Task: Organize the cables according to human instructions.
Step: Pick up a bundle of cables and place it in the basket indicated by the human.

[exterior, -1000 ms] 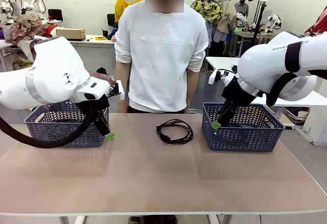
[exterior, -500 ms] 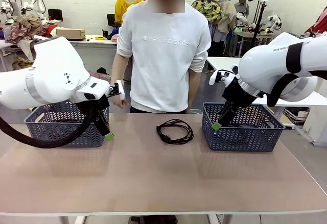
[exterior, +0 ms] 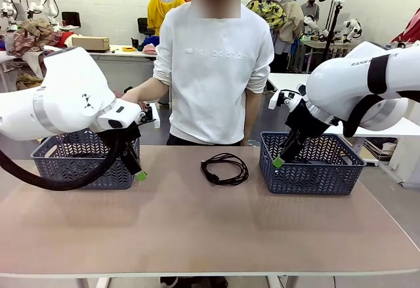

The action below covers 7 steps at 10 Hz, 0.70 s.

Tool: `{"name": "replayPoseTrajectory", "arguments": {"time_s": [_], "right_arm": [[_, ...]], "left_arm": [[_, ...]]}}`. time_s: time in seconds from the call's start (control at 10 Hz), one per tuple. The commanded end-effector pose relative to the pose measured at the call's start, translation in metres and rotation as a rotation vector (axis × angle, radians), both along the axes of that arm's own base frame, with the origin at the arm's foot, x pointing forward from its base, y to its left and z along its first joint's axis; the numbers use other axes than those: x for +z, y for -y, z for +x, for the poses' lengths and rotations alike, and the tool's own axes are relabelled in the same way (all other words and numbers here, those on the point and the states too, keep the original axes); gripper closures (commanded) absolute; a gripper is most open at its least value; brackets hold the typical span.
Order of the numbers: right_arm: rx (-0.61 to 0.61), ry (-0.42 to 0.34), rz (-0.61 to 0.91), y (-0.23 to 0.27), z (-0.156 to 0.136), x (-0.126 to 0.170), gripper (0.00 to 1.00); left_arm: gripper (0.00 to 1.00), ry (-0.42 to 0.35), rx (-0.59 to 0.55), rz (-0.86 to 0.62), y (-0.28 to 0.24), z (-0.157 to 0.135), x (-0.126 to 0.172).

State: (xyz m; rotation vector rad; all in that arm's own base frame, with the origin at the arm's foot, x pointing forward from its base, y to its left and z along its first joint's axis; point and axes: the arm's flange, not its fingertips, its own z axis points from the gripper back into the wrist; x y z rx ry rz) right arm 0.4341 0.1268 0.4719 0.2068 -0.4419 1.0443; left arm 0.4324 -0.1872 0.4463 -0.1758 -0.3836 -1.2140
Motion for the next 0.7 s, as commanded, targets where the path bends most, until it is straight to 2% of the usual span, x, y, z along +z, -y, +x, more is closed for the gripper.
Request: {"name": "replayPoseTrajectory", "arguments": {"time_s": [0.0,0.6], "right_arm": [[-0.004,0.003,-0.001,-0.0005,0.0038,0.0024,0.0],[-0.004,0.003,-0.001,-0.0005,0.0038,0.0024,0.0]], "left_arm": [[0.0,-0.003,0.01,0.006,-0.0005,-0.0004,0.0017],[0.0,-0.003,0.01,0.006,-0.0005,-0.0004,0.0017]]}}
